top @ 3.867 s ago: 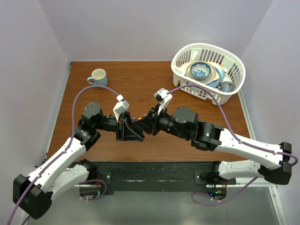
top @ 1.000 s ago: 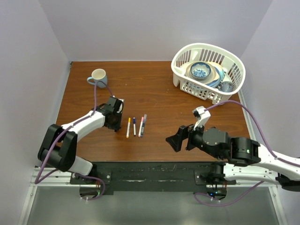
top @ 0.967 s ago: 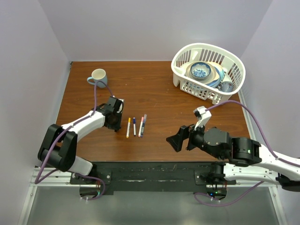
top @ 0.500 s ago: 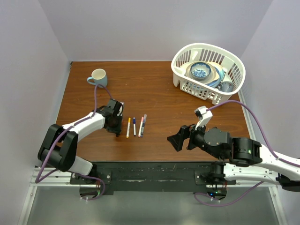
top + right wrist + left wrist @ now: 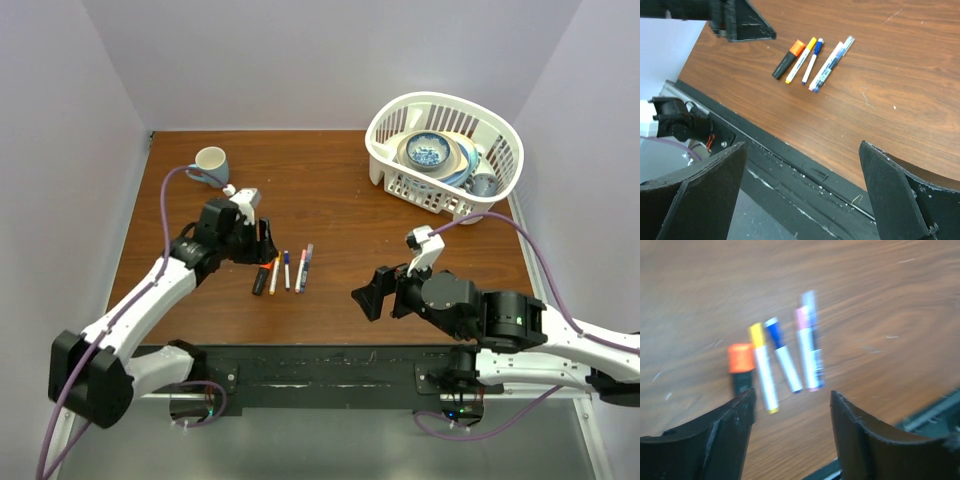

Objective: Insert the pens into the pen caps

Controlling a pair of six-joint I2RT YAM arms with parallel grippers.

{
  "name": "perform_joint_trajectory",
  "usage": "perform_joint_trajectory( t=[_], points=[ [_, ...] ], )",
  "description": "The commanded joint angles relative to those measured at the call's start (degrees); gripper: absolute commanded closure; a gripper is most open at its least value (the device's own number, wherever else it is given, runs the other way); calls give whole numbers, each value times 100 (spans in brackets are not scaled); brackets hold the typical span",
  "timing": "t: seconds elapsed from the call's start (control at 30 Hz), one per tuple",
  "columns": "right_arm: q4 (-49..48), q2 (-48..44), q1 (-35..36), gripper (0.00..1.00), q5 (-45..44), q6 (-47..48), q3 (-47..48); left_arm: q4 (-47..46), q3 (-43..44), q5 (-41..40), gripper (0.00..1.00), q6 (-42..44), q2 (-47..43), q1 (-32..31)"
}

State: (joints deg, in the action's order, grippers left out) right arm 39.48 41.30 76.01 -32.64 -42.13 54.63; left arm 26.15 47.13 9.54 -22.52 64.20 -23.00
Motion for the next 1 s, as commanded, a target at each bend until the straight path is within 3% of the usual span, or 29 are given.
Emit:
perform_joint_trajectory(
  t=[0.0,0.1,0.17,0.37,0.97],
  points=[
    [-187,10,11,1,-584,47,249,-1128,112,1444,19,-15,-882,15],
    [-99,80,11,1,-874,73,486,-1673,6,1717,11,-77,-1471,24],
    [-116,115,11,1,-963,239,609,-1998,-72,1735,0,-164,-1865,15],
    [-582,36,2,1,-1086,767,681,-2913,-415,2279,0,-516,-2579,15],
    [-1031,45,11,1,-1297,961,575,-3380,-706,2597,0,-841,-2738,24]
  ],
)
